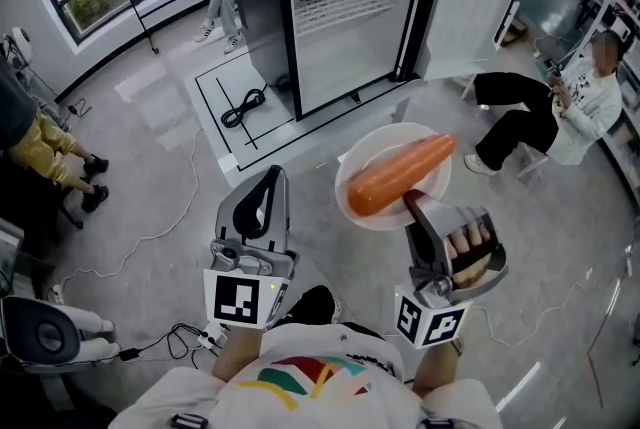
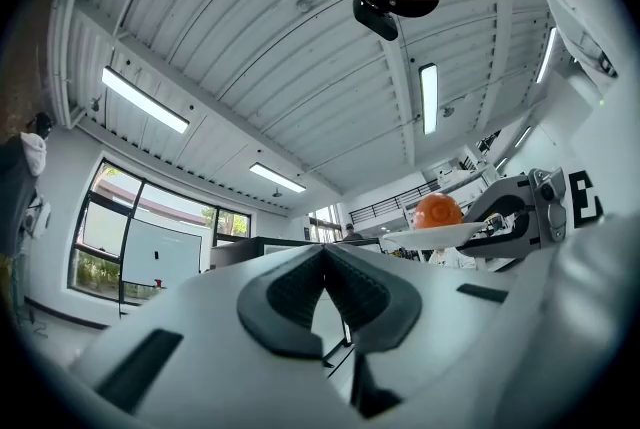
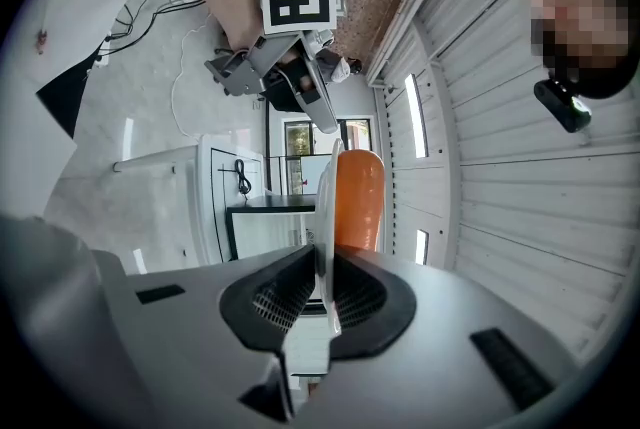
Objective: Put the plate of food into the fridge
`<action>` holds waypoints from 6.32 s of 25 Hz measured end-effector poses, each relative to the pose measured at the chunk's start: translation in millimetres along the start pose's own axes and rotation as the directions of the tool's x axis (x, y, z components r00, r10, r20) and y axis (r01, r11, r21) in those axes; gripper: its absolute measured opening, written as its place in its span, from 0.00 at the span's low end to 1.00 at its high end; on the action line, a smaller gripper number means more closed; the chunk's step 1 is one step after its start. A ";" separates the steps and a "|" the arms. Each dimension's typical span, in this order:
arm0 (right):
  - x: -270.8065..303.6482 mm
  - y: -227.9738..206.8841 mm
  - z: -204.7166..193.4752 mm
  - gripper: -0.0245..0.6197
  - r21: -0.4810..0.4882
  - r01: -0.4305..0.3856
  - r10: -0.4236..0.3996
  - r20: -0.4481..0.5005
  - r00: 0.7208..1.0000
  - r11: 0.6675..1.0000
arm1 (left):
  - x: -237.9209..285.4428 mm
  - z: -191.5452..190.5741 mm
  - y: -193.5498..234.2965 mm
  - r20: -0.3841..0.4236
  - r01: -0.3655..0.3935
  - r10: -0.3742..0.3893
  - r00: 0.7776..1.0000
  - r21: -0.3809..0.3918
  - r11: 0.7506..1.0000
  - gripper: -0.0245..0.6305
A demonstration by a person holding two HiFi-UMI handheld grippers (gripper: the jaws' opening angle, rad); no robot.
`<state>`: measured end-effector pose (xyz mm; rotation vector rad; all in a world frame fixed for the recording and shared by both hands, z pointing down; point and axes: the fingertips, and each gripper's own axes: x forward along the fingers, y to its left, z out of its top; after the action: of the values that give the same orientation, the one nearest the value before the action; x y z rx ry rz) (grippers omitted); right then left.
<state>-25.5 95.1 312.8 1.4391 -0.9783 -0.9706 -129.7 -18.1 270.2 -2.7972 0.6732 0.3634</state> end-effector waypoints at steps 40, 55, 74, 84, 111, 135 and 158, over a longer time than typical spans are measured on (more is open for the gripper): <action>240.9 -7.1 -112.6 0.10 -0.033 0.005 -0.005 -0.002 1.000 0.999 | 258.3 -80.1 52.5 0.095 0.083 -0.078 0.992 -0.048 0.995 0.05; 328.8 0.7 -145.8 0.10 -0.016 -0.044 0.045 0.067 0.997 0.999 | 335.6 -112.7 73.7 0.049 0.033 -0.030 0.998 -0.051 0.998 0.05; 422.2 16.6 -176.4 0.10 -0.059 -0.138 0.150 0.448 0.881 0.989 | 360.2 -142.6 101.8 -0.072 -0.425 0.436 0.897 0.129 0.896 0.05; 448.9 32.4 -165.1 0.10 -0.094 -0.185 0.207 0.510 0.835 0.978 | 339.7 -143.2 110.7 -0.096 -0.534 0.552 0.828 0.163 0.830 0.05; 512.0 51.7 -123.1 0.11 -0.132 -0.309 0.335 0.426 0.840 0.942 | 323.6 -144.9 135.5 -0.095 -0.533 0.545 0.833 0.123 0.837 0.05; 526.6 56.5 -103.7 0.12 -0.085 -0.591 0.554 0.474 0.684 0.802 | 355.4 -157.0 114.2 -0.115 -0.440 0.445 0.888 0.067 0.895 0.05; 530.2 44.2 -96.5 0.34 0.050 -0.815 0.618 0.625 0.477 0.578 | 362.6 -161.0 118.7 -0.115 -0.450 0.453 0.884 0.049 0.892 0.05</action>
<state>235.9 -377.5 338.7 0.7878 -2.0900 -0.5381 156.7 -316.4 294.4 -2.6328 1.3584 0.2598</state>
